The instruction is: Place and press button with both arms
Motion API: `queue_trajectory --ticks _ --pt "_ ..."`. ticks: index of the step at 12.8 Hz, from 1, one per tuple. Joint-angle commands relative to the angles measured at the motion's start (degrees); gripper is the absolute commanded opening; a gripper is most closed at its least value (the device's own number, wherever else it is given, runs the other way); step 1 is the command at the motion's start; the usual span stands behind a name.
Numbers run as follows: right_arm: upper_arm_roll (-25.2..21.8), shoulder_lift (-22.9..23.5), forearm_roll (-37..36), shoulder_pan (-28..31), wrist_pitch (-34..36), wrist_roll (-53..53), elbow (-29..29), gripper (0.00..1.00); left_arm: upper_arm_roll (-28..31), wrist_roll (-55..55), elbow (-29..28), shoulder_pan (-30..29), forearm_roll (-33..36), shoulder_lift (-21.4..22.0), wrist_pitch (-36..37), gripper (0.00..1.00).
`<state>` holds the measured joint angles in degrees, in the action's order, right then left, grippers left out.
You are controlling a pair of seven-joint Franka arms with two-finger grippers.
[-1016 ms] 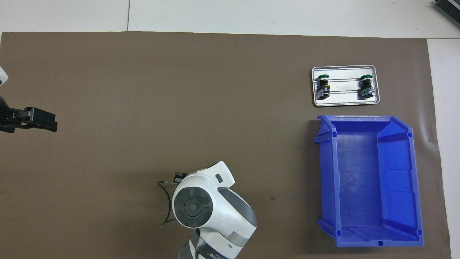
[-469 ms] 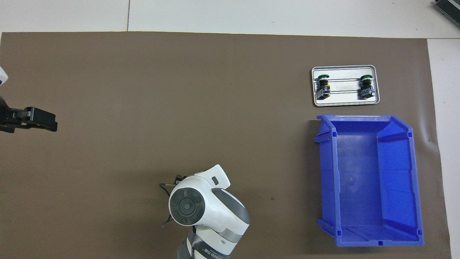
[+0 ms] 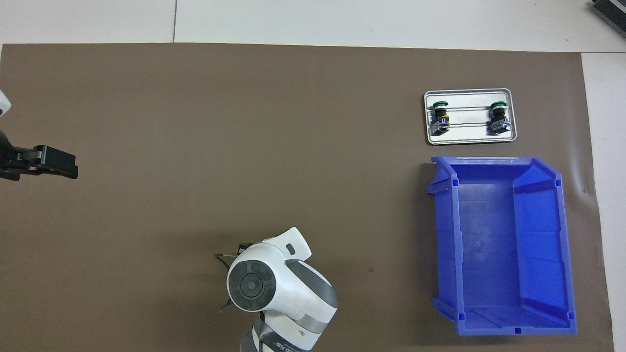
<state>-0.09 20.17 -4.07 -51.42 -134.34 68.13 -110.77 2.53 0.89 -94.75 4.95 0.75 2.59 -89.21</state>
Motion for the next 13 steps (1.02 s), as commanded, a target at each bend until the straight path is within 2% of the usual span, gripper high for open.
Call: queue_trajectory --ticks 1,6,8,9,11,13 --pt "-0.61 -1.7 -1.82 1.14 1.0 1.57 0.29 0.0 0.02 -0.53 -1.76 -0.11 -0.39 1.72 -0.09 1.0" --pt "-0.7 -11.8 -3.39 11.14 8.37 -4.92 0.29 0.0 0.02 -0.53 -1.76 -0.11 -0.39 1.63 -0.09 1.0" --pt "-0.44 -15.31 -4.45 18.33 10.67 -10.35 -0.06 0.0 0.02 -0.53 -1.76 -0.11 -0.39 1.72 -0.09 1.0" --pt "-0.35 -17.42 -4.45 22.46 11.64 -14.91 -0.58 0.0 0.02 -0.53 -1.76 -0.2 -0.39 1.63 -0.09 1.0" --pt "-0.26 -20.86 -3.23 32.03 17.15 -31.04 -0.85 0.0 0.02 -0.53 -1.76 -0.11 -0.39 1.72 -0.09 1.0" --pt "-0.35 -22.36 -0.16 39.6 20.51 -45.47 -0.94 0.0 0.02 -0.53 -1.76 -0.11 -0.39 1.63 -0.09 1.0"
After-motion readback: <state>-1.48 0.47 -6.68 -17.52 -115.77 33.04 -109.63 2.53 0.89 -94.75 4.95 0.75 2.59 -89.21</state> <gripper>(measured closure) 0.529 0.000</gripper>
